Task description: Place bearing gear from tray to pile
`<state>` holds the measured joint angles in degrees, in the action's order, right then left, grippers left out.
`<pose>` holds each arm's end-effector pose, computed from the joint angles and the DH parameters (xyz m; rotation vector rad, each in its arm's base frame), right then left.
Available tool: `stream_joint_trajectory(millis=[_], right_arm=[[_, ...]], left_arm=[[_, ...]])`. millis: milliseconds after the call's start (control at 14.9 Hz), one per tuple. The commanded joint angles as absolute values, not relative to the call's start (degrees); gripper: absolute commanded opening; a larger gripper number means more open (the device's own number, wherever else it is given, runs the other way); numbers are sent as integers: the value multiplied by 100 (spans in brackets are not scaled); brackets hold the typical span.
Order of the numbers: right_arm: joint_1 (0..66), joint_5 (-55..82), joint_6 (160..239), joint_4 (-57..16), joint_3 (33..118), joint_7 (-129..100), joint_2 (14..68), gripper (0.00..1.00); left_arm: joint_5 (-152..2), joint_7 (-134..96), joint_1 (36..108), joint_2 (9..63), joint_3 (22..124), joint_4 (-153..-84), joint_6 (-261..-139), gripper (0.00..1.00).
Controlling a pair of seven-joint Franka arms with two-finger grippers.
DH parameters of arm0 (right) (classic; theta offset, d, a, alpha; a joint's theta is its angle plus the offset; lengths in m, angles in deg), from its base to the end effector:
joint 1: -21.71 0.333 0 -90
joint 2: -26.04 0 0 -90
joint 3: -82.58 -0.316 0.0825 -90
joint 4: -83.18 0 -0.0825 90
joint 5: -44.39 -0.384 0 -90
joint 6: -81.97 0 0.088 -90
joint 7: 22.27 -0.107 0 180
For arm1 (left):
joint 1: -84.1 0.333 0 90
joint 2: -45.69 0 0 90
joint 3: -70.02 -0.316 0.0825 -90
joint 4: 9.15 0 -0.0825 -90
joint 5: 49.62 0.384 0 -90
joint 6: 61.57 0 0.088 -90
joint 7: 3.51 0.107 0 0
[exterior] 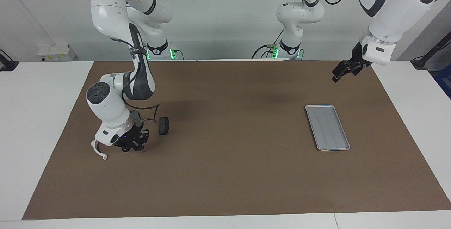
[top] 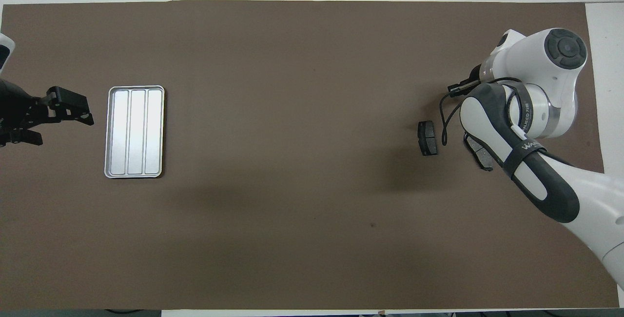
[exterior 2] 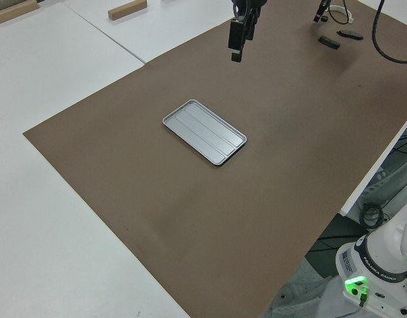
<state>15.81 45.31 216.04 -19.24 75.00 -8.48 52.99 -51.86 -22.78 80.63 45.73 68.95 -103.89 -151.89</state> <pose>0.6624 0.0117 0.3004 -3.0737 -0.4079 -0.1407 0.5507 -0.0272 0.5865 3.0809 0.4596 -0.1284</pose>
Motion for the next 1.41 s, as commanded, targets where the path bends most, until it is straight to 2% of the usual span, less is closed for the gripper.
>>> stream_joint_trajectory(millis=[0, 134, 202, 336, 403, 471, 672, 1009, 1345], right_arm=[[1486, 4553, 21776, -2079, 7423, -750, 5276, 0], [1512, 4553, 21776, -2167, 7431, -820, 5276, 0], [1521, 4553, 21776, -2176, 7431, -829, 5285, 19], [1521, 4545, 21759, -2194, 7431, -934, 5285, 83], [1521, 4545, 21741, -2194, 7431, -970, 5276, 95], [1530, 4545, 21697, -2176, 7431, -987, 5259, 100], [1582, 4562, 21461, -1975, 7458, -1040, 5119, 100], [1539, 4782, 20030, -1070, 7458, -1181, 4592, 100], [1398, 4791, 18913, -1007, 7467, -1181, 3670, 100]], left_arm=[[-5261, -2223, 8076, 4727, 6897, -10566, -15307, 100], [-5261, -2223, 8076, 4727, 6897, -10566, -15298, 100], [-5261, -2232, 8084, 4727, 6897, -10566, -15298, 100], [-5261, -2232, 8084, 4727, 6897, -10566, -15298, 100], [-5261, -2223, 8076, 4727, 6897, -10566, -15298, 100], [-5261, -2223, 8076, 4727, 6897, -10566, -15298, 100], [-5261, -2223, 8076, 4727, 6897, -10566, -15307, 100], [-5261, -2232, 8076, 4727, 6897, -10566, -15307, 100], [-5261, -2232, 8084, 4727, 6897, -10566, -15298, 100]])
